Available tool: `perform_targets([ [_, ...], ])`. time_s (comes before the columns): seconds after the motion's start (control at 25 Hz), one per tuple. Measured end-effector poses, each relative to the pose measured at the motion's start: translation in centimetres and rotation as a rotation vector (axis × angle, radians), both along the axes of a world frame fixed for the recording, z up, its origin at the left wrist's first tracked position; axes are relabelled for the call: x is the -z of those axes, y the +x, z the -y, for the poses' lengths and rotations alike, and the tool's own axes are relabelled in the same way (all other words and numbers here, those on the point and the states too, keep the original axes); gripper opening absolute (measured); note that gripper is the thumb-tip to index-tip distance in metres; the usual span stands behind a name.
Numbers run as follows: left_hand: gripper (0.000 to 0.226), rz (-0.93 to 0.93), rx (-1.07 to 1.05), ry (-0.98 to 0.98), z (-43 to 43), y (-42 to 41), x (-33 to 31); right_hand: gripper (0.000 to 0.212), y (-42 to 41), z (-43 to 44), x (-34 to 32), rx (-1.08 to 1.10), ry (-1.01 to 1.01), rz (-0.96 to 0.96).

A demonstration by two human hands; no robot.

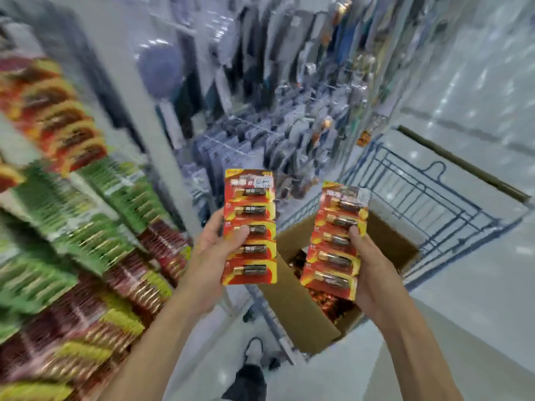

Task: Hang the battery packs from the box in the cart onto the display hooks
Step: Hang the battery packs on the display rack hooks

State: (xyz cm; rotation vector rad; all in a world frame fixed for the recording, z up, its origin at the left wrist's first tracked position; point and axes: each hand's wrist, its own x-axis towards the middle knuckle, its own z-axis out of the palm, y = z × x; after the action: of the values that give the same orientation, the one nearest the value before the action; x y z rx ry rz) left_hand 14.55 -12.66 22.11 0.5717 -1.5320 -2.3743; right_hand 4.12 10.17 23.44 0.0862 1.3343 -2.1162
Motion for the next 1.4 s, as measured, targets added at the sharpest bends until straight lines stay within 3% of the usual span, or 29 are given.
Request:
perform_targets([
  [0.12, 0.046, -0.065, -0.134, -0.070, 1.0, 7.0, -1.6, 0.035, 3.8, 3.8, -1.1, -0.147, -0.038, -0.010],
  [0.24, 0.046, -0.088, -0.304, -0.096, 2.5, 13.9, -3.0, 0.046, 7.9, 8.0, -2.4, -0.318, -0.050, -0.023],
  [0.52, 0.049, -0.064, -0.692, -0.186, 5.9, 31.1, -6.3, 0.050, 18.7, 18.6, -5.4, -0.725, -0.084, -0.158],
  [0.68, 0.047, -0.062, -0.824, -0.202, 8.0, 40.9, -7.7, 0.041, 27.6, 24.3, -6.9, -0.872, -0.083, -0.210],
  [0.88, 0.048, -0.040, -0.909, -0.240, 11.8, 53.3, -8.6, 0.038, 40.0, 29.8, -8.2, -0.952, -0.060, -0.235],
  [1.12, 0.053, -0.060, -1.013, -0.125, 15.3, 66.0, -9.1, 0.041, 52.9, 35.0, -9.3, -0.962, -0.005, -0.200],
  [1.4, 0.039, -0.081, -1.099, -0.071, 17.6, 73.1, -10.2, 0.043, 61.0, 39.0, -10.3, -1.022, 0.041, -0.249],
])
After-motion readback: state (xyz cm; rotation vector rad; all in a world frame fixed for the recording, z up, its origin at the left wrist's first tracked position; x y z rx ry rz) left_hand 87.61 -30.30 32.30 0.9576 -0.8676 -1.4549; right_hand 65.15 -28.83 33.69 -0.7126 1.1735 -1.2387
